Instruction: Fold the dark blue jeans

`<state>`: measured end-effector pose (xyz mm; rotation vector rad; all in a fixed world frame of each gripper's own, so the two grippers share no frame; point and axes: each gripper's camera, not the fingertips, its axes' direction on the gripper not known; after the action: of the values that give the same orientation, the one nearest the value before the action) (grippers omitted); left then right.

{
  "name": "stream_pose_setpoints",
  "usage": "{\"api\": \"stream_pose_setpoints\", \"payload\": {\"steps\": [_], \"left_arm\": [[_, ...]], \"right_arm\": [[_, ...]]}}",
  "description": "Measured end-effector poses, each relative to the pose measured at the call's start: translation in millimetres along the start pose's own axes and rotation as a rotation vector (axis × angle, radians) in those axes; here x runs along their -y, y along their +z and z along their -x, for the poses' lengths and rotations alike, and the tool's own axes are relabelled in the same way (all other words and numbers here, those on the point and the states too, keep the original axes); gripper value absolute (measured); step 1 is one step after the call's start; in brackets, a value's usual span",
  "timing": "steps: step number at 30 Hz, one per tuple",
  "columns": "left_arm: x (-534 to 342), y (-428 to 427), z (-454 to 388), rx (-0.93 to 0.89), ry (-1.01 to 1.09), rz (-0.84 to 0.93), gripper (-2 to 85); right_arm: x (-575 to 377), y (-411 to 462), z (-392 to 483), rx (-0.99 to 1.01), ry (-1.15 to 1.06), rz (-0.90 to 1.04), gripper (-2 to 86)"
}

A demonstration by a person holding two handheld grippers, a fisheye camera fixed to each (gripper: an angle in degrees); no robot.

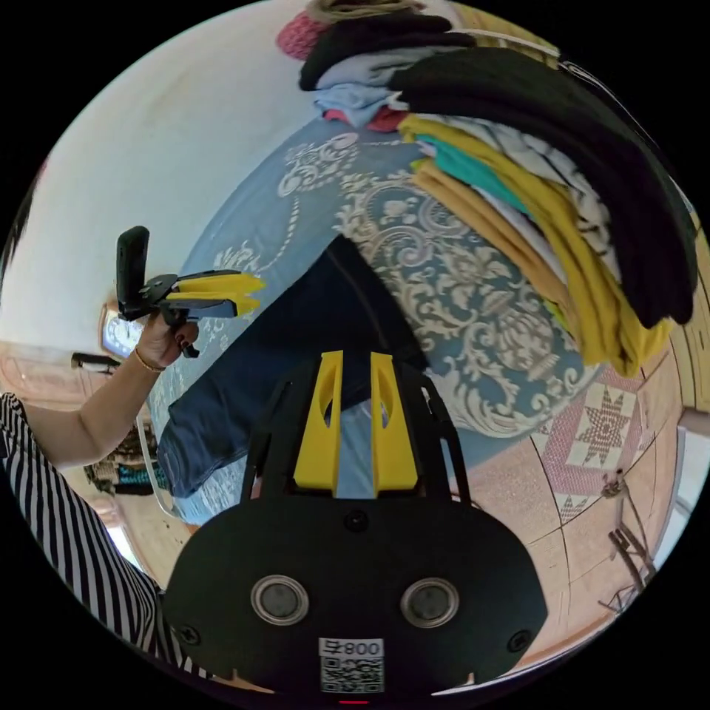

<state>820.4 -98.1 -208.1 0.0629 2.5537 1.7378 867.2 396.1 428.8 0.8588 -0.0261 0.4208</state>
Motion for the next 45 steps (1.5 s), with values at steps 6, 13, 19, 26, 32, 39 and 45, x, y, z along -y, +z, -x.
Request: {"api": "stream_pose_setpoints", "payload": {"steps": [6,13,19,26,32,39,45], "left_arm": [[75.1,64.2,56.8,0.028,0.092,0.131,11.7],[96.6,109.8,99.0,0.059,0.139,0.22,10.9],[107.6,126.4,116.9,0.084,0.207,0.259,9.3],[116.2,126.2,151.8,-0.012,0.175,0.258,8.2],[121.4,117.7,160.2,-0.033,0.215,0.257,6.2],[116.8,87.1,173.4,-0.176,0.147,0.175,3.0],[106.2,30.1,154.3,-0.201,0.209,0.078,2.1]], "right_arm": [[8.8,-4.9,-62.9,0.009,0.108,-0.039,9.0],[21.3,12.3,-87.1,0.008,0.079,0.003,9.4],[27.9,11.0,-111.8,0.079,0.111,-0.021,9.1],[36.7,11.3,-133.6,0.147,0.161,-0.041,8.6],[46.4,11.9,-137.6,0.137,0.156,-0.039,8.1],[53.7,9.5,-144.0,0.195,0.167,-0.036,6.2],[51.5,-8.9,-139.8,0.351,0.114,-0.082,5.2]]}}
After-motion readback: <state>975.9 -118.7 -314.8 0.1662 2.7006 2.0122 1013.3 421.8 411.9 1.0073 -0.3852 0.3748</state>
